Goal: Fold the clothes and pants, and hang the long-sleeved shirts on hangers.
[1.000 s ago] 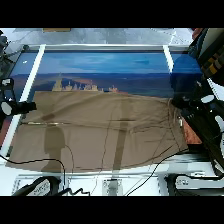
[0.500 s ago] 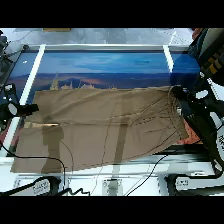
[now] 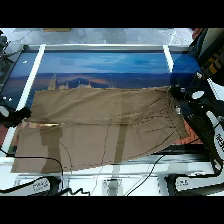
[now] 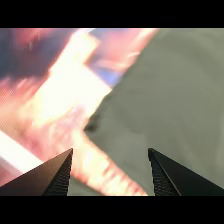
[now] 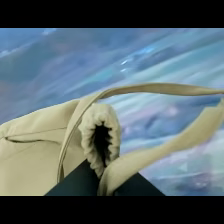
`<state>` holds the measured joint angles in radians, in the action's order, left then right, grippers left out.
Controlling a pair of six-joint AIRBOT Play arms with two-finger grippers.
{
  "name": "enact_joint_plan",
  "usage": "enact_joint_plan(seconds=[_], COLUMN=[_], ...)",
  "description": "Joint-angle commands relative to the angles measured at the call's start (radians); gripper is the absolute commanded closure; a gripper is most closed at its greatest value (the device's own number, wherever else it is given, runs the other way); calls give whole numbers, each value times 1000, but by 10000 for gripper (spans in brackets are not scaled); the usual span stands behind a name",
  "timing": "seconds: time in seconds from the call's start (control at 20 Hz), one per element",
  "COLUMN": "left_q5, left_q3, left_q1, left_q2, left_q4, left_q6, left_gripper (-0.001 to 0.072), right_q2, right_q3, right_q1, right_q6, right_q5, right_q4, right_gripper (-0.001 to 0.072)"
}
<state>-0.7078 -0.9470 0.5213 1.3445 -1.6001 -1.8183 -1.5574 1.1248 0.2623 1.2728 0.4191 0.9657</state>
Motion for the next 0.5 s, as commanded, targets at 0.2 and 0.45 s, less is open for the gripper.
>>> enact_joint_plan(seconds=[0.2,0.45], left_q5=[16,117], left_q3=[-2,-2], left_q1=[97,58], left_q2=[51,143], left_q4=[291,333], left_q6=[53,53], left_gripper=[223,231], right_q2=[-1,-1], right_q3=[0,0], right_q1=[-1,-1], right_q6=[1,1], right_q5=[8,5], right_q4=[-1,-1], right_gripper=[690,690])
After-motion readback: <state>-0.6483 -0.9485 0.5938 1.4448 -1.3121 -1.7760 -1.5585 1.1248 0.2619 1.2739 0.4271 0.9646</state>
